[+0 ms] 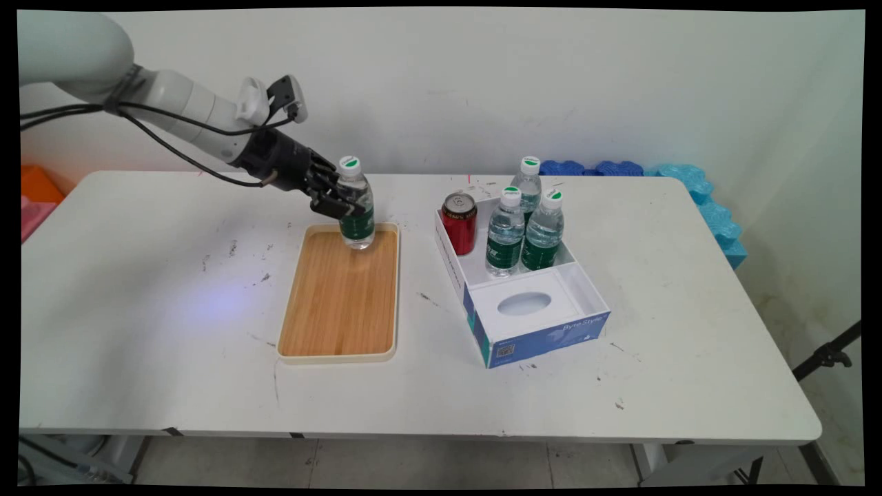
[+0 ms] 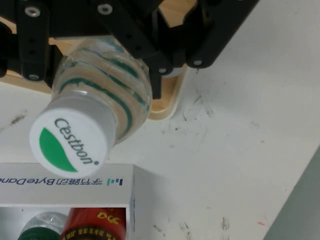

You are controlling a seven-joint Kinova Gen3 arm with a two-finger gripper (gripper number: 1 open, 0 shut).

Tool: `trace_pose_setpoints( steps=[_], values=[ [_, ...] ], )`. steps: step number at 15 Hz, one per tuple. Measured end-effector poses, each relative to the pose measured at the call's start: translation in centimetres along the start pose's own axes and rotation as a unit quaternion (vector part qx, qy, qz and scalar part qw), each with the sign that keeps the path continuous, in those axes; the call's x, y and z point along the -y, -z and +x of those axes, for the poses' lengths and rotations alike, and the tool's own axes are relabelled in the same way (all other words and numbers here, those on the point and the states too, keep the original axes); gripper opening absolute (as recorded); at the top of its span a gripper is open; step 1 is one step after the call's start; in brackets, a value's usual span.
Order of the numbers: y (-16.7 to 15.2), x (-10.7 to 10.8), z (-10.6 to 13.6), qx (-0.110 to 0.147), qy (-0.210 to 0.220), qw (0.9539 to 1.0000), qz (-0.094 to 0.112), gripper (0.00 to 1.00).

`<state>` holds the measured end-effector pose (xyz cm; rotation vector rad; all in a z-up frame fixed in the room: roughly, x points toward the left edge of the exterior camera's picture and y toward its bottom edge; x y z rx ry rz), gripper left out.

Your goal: Place the picked object on the tray

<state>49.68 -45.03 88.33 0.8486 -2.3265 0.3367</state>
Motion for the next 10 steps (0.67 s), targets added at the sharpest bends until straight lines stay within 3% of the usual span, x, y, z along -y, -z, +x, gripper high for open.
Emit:
trace_pose_setpoints(
  steps=[10],
  values=[
    [-1.8,0.7,-1.4,-0.003,0.008,1.0,-0.002,0.0]
  ],
)
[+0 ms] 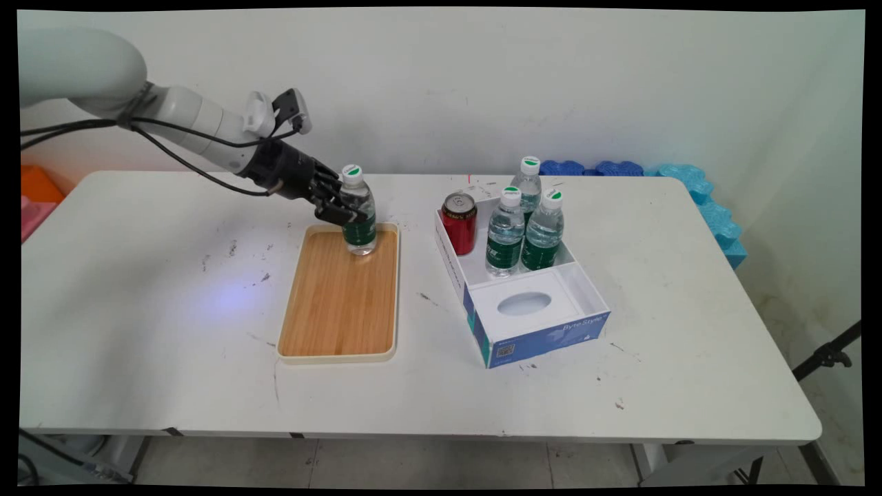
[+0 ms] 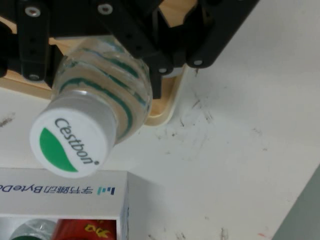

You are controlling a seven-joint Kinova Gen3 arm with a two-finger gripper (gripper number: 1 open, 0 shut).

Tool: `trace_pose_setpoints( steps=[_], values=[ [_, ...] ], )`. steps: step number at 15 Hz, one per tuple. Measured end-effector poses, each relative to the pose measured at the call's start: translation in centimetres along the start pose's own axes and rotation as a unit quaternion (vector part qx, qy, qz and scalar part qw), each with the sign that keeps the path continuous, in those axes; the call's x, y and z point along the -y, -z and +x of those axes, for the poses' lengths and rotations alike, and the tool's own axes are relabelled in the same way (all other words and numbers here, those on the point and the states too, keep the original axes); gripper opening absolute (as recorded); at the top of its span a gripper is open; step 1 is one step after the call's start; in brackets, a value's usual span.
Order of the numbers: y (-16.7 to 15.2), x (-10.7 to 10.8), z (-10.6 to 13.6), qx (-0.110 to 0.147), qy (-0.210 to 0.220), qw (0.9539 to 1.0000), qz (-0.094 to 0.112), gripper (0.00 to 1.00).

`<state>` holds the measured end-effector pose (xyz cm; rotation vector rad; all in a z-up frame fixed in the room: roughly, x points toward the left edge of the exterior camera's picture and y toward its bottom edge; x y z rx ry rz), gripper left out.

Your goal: Place the picked object on the tray

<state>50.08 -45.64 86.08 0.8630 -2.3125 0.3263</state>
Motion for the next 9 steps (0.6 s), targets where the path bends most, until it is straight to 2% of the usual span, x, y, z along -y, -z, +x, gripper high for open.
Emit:
trace_pose_setpoints(
  steps=[5,6,9],
  values=[
    [-0.73,0.1,-0.46,-0.002,0.003,1.0,-0.002,0.0],
    [-0.82,0.1,-0.51,-0.003,0.003,1.0,-0.003,1.0],
    [-1.02,0.06,-0.69,-0.005,0.003,1.0,-0.006,1.0]
  ],
)
